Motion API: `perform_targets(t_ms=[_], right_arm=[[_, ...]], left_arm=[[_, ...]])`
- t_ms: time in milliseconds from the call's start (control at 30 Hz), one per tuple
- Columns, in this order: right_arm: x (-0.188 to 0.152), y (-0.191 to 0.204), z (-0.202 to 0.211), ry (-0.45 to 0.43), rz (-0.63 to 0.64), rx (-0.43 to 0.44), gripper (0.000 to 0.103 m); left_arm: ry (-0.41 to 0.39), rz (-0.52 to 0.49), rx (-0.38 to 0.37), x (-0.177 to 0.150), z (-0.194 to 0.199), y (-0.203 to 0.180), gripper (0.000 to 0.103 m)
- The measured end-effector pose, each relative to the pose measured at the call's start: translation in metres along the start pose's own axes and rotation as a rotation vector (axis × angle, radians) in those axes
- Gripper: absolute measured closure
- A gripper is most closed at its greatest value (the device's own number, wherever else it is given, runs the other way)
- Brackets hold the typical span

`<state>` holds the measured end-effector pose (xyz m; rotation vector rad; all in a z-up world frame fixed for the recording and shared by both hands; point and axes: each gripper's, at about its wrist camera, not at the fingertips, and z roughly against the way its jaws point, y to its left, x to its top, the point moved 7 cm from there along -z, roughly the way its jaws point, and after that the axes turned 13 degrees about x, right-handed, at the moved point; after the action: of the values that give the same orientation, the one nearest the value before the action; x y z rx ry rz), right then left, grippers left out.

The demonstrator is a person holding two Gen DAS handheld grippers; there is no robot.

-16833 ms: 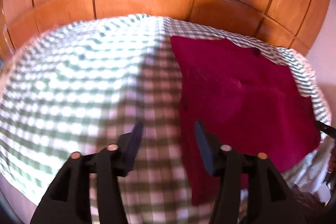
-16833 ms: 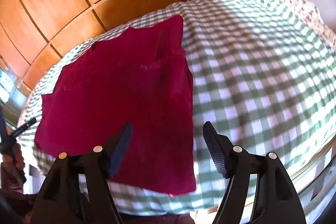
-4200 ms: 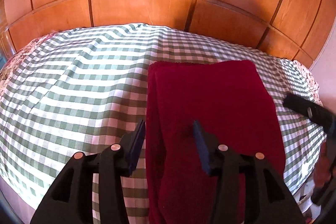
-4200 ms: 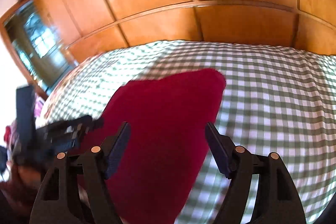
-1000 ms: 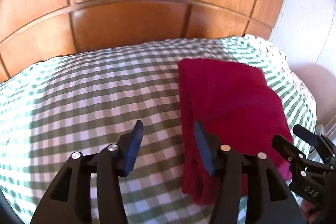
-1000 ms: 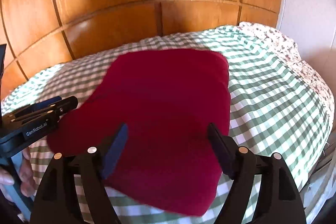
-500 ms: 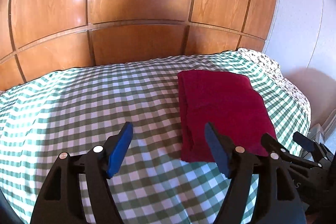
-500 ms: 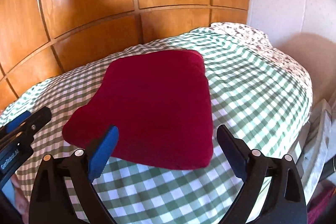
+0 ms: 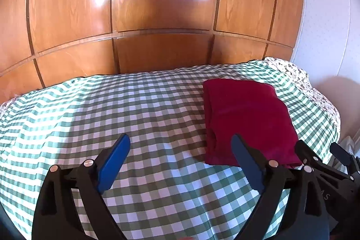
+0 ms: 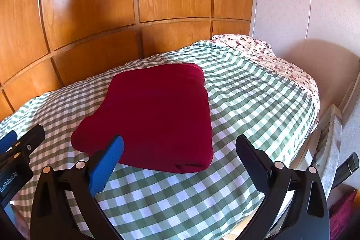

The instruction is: Fold small clothes

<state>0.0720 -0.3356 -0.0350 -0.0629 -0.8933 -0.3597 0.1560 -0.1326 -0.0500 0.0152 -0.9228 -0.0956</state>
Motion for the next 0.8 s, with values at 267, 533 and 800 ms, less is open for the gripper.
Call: perform_targets(t_ms=[267,533,800], right_arm=[[-0.001,0.004,0.004,-0.002,0.013,0.004,0.004],[-0.001,0.009,0.007,-0.007,0.029,0.023,0.004],[-0.001,0.007,0.008,-0.013,0.018,0.025,0.004]], left_arm=[[-0.024,-0.002,0.008,0.001,0.009,0.0,0.004],[-0.034,-0.007,0.011,0.0,0.015,-0.002,0.003],[-0.035,-0.019,0.012,0.001,0.018,-0.004,0.003]])
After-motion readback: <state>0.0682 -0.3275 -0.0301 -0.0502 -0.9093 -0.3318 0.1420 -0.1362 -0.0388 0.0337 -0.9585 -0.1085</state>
